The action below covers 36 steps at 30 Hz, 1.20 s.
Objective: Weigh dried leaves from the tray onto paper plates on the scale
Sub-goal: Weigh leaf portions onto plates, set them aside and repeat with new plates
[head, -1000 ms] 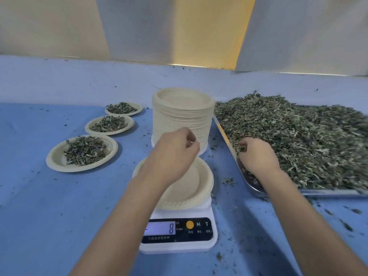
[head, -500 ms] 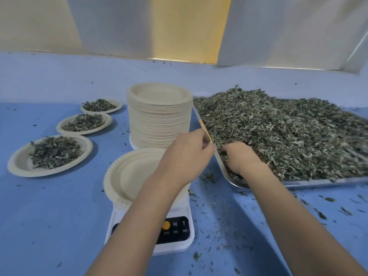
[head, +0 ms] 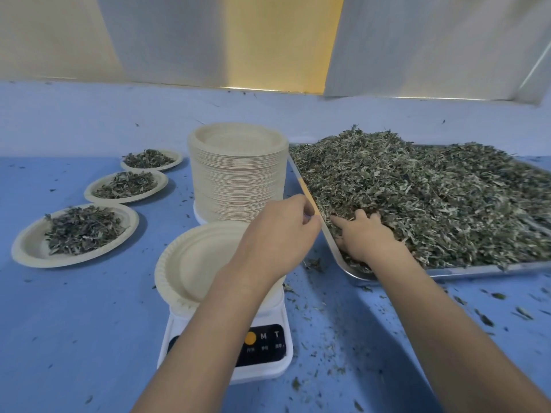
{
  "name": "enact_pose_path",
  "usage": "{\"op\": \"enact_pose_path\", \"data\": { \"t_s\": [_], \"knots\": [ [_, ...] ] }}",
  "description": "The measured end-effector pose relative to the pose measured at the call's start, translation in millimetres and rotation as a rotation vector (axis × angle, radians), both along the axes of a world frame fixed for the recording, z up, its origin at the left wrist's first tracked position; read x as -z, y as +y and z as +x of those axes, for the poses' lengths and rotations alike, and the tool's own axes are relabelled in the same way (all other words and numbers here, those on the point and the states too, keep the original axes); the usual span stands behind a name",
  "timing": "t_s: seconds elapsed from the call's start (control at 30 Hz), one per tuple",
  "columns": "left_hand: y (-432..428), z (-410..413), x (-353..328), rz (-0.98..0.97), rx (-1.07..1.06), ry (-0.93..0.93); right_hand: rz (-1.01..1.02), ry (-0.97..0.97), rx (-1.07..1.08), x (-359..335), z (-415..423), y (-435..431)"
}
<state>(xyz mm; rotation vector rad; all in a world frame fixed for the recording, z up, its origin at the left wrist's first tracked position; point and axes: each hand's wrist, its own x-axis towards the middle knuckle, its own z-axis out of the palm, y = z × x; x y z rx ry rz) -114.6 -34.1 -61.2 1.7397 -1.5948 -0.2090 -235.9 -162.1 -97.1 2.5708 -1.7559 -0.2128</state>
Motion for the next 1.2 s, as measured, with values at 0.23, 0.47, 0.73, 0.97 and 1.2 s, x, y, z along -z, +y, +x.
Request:
{"op": "enact_pose_path", "data": {
  "t_s": [0.23, 0.47, 0.73, 0.97, 1.2],
  "knots": [
    [-4, -11, -6, 0.016, -0.071, 0.259, -0.049, -0.015, -0.067, -2, 1, 4],
    [-14, -27, -10, 0.029, -0.128, 0.715, -0.1, -0.203, -0.034, 1, -1, 5],
    [-51, -42, 0, 0.092, -0.202, 1.301, -0.031, -0.873, 0.136, -13, -10, -4],
    [-80, -69, 13, 0.091, -0.038, 1.509, 0.155, -1.344, 0.238, -13, -12, 4],
    [-83, -79, 19, 0.047, -0.092, 1.831, 0.363, -1.719, 0.37, -6, -3, 5]
  ]
}}
